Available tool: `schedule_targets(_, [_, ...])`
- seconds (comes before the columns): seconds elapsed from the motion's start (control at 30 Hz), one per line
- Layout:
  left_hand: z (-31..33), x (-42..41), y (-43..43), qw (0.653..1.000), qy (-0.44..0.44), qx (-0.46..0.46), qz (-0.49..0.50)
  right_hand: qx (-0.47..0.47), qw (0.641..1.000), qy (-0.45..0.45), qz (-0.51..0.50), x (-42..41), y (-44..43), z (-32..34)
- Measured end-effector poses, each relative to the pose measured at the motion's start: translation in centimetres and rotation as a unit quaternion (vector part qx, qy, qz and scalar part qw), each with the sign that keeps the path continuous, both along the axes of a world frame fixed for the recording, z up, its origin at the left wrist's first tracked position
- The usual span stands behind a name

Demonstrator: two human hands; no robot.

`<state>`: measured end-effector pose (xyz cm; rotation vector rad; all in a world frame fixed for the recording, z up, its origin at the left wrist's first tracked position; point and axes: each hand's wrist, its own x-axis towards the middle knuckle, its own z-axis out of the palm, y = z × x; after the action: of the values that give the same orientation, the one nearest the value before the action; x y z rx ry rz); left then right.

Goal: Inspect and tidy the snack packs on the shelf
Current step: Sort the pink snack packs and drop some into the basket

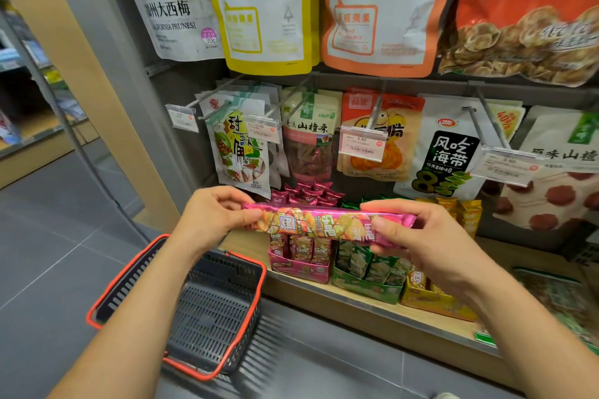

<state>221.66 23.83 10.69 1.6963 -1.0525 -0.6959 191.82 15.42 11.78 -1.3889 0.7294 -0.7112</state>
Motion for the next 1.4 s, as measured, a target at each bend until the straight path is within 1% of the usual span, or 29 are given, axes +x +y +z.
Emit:
schedule_targets(0.07, [-0.2,-0.1,-0.2,0.999,-0.033,0.012,-0.006,0.000,0.999,-0.013,-0.042,0.2,0.1,0.0])
schedule_targets(0.17, [-0.7,0.0,-0.6,0.999,-0.042,0.014,-0.020,-0.004,0.995,-0.040,-0.095,0.4,0.2,0.1])
schedule_targets(0.27, [-1.2,0.3,-0.9,0.998,-0.045,0.011,-0.046,-0.015,0.991,-0.033,-0.127,0.4,0.1,0.2])
schedule_targets(0.33, [-1.7,0.4,-1.1,0.996,-0.061,0.026,-0.062,-0.004,0.995,-0.034,-0.099,0.0,-0.1,0.4])
schedule_targets(0.4, [-2.6,0.5,-1.3,0.989,-0.109,0.059,-0.076,0.007,1.000,-0.015,0.006,-0.9,-0.2,1.1])
schedule_targets(0.43, [-3.1,0.4,-1.4,0.984,-0.137,0.077,-0.084,-0.014,0.998,0.020,0.061,-1.3,-0.1,1.4])
schedule_targets(0.47, [-3.7,0.1,-1.5,0.978,-0.162,0.095,-0.092,-0.053,0.992,0.066,0.096,-1.6,0.0,1.5])
schedule_targets(0.5, [-4.2,-0.2,-1.7,0.971,-0.185,0.111,-0.102,-0.100,0.984,0.107,0.101,-1.7,0.2,1.6])
schedule_targets(0.53, [-4.7,-0.8,-2.0,0.963,-0.210,0.125,-0.114,-0.138,0.979,0.123,0.081,-1.6,0.2,1.5])
schedule_targets(0.57, [-5.0,-1.4,-2.3,0.954,-0.234,0.137,-0.127,-0.155,0.980,0.112,0.047,-1.4,0.3,1.3])
schedule_targets(0.63, [-5.7,-2.9,-3.1,0.938,-0.269,0.154,-0.154,-0.155,0.985,0.065,-0.034,-0.8,0.6,0.9])
schedule_targets(0.7, [-6.4,-4.3,-3.9,0.919,-0.301,0.168,-0.192,-0.165,0.982,0.044,-0.082,-0.4,0.8,0.4])
schedule_targets(0.77, [-7.0,-5.5,-4.6,0.894,-0.343,0.176,-0.230,-0.203,0.975,0.062,-0.072,-0.3,0.8,-0.1])
schedule_targets(0.8, [-7.2,-5.8,-4.9,0.887,-0.355,0.176,-0.239,-0.235,0.966,0.087,-0.061,-0.3,0.8,-0.3])
schedule_targets(0.83, [-7.4,-5.9,-5.2,0.888,-0.355,0.171,-0.236,-0.275,0.952,0.115,-0.063,-0.4,0.8,-0.5])
schedule_targets(0.9, [-7.5,-5.5,-5.9,0.911,-0.337,0.140,-0.194,-0.373,0.910,0.145,-0.109,-0.3,0.5,-0.7])
schedule_targets(0.97, [-7.6,-4.7,-6.8,0.937,-0.315,0.104,-0.113,-0.466,0.859,0.139,-0.157,0.1,0.5,-0.8])
schedule_targets(1.03, [-8.1,-3.8,-7.4,0.947,-0.298,0.106,-0.057,-0.512,0.830,0.126,-0.184,0.8,0.4,-1.0])
schedule_targets(1.1, [-9.1,-3.6,-7.7,0.952,-0.262,0.146,-0.064,-0.519,0.824,0.116,-0.195,1.6,0.3,-1.1])
schedule_targets(1.17, [-10.1,-3.8,-7.9,0.966,-0.173,0.171,-0.088,-0.516,0.827,0.112,-0.191,2.6,0.0,-1.1])
schedule_targets(1.27, [-10.7,-4.0,-8.4,0.984,-0.029,0.160,-0.076,-0.492,0.843,0.132,-0.172,4.6,-1.0,-1.0])
schedule_targets(1.33, [-10.7,-3.8,-8.6,0.985,0.062,0.152,-0.056,-0.462,0.861,0.159,-0.143,5.8,-1.7,-1.1])
schedule_targets(1.4, [-10.5,-3.5,-8.5,0.976,0.139,0.159,-0.052,-0.441,0.868,0.200,-0.112,6.6,-2.3,-1.6])
